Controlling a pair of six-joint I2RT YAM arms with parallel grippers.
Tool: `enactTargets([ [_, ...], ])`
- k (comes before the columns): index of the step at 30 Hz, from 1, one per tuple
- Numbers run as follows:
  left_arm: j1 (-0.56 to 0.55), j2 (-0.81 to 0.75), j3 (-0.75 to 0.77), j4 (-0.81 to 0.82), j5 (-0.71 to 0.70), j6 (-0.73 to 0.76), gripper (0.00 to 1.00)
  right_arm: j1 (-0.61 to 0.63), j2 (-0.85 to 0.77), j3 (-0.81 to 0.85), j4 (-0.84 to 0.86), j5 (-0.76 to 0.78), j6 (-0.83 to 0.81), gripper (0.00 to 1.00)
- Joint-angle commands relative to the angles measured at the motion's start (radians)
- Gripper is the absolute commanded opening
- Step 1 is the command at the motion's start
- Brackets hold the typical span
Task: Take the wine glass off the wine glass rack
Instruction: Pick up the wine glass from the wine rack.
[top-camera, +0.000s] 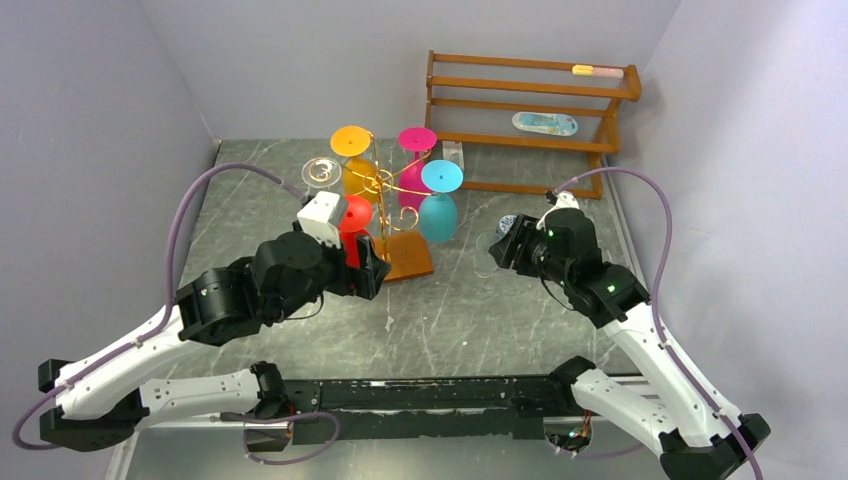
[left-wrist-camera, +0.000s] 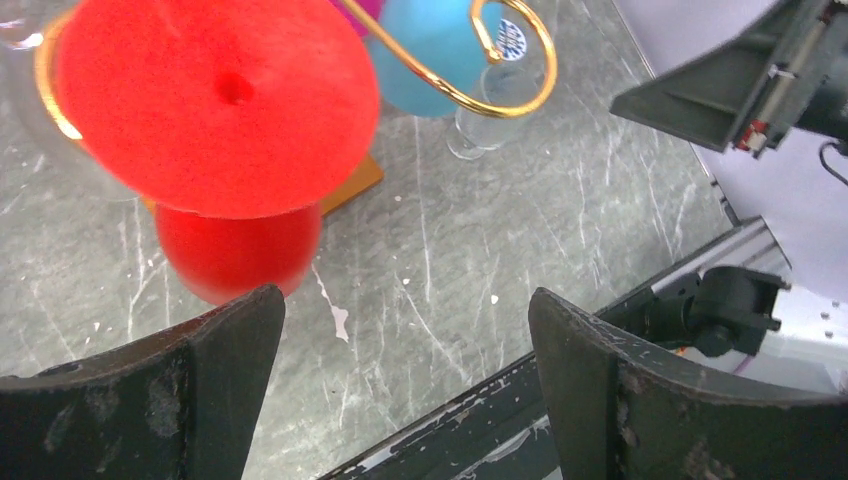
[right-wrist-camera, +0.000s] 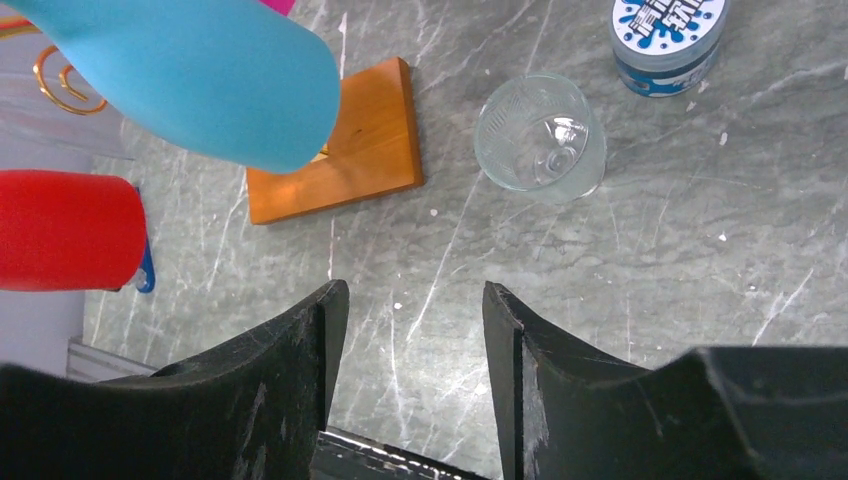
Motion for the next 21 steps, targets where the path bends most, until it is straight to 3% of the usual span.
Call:
enactTargets([
  [1, 0.042, -0.001, 0.045, -0.041, -0.063, -0.055, 0.96, 0.001, -0.015, 0.031, -0.027, 0.001, 0.015, 0.56],
  [12, 0.202, 0.012, 0.081, 0.001, -0.055, -0.054, 0.96, 0.001, -0.038, 0.021, -0.039, -0.002, 0.027, 0.57],
  [21, 0.322, 0.048, 0.123, 0.103, 0.111, -0.055, 0.92, 0.002, -0.038, 0.031, -0.048, -0.019, 0.026, 0.57],
])
